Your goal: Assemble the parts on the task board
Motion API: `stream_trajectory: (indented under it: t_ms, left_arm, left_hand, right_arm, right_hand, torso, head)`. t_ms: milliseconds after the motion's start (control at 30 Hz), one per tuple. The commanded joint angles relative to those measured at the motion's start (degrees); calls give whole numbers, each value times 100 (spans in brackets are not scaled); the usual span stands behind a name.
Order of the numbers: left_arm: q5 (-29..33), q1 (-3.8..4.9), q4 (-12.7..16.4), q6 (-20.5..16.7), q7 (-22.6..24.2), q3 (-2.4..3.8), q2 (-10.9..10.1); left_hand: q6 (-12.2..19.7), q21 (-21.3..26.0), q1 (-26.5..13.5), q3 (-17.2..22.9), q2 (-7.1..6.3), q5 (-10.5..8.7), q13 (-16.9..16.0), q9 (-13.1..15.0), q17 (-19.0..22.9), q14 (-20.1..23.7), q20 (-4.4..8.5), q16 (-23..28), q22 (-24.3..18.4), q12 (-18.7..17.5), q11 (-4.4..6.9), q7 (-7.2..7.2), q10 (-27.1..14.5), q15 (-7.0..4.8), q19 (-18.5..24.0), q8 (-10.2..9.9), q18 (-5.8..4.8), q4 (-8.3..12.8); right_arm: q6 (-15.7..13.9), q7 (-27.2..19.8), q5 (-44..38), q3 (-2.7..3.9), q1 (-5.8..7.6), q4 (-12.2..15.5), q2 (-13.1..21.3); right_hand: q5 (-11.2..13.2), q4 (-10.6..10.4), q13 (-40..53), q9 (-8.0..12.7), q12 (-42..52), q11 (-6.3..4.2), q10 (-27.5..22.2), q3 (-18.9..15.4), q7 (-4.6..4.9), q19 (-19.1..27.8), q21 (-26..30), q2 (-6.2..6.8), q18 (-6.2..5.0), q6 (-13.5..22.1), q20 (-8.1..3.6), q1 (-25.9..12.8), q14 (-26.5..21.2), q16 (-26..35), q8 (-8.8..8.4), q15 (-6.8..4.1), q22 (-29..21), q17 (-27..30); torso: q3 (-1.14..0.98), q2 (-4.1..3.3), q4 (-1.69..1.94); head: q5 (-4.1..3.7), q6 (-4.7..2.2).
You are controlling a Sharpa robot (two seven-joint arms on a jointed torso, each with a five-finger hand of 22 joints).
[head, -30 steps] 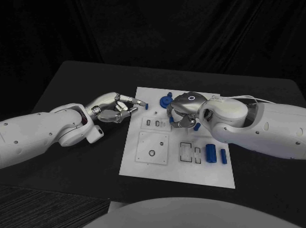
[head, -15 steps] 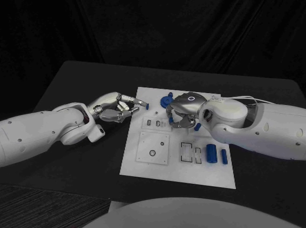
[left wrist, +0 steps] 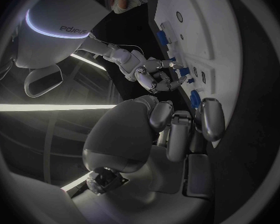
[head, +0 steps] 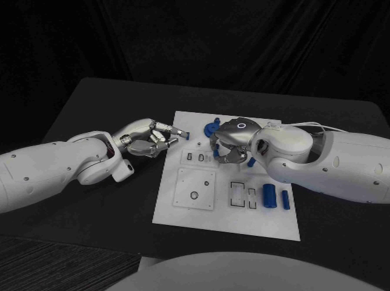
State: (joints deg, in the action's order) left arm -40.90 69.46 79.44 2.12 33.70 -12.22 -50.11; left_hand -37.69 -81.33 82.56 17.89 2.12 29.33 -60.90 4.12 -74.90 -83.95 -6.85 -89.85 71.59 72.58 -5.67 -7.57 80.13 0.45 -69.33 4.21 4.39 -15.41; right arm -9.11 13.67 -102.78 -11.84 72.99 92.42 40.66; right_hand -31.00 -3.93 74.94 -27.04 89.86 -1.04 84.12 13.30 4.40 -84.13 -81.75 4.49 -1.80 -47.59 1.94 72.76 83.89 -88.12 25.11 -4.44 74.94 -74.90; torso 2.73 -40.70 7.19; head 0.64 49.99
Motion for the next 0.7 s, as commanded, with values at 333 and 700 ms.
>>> stream_trajectory:
  t_ms: [333,700]
  left_arm:
    - [22,5,-19,175,-11,3,48]
    - [22,2,-39,222,-46,3,69]
  left_hand:
    - [-52,37,-37,-34,10,-32,-2507,9,-1510,-605,-6,-15,-3,1540,278,0,523,5,30,37,71,-16]
    - [-52,37,-37,-34,10,-32,-2507,9,-1510,-605,-6,-15,-3,1540,278,0,523,5,30,37,71,-16]
  right_arm:
    - [30,88,-48,-2,-10,-16,-29]
    - [37,62,-48,-2,-12,-18,-35]
  right_hand:
    - [61,16,1506,14,14,28,588,31,13,-184,37,-23,-35,102,11,-36,512,29,-75,10,1221,-1022]
    - [427,28,1506,187,14,48,588,26,55,-172,70,8,-42,430,21,-132,501,55,-387,24,1211,-967]
  torso:
    - [-4,-2,-7]
    - [2,2,-4]
  head:
    - [-6,1]
    - [3,1]
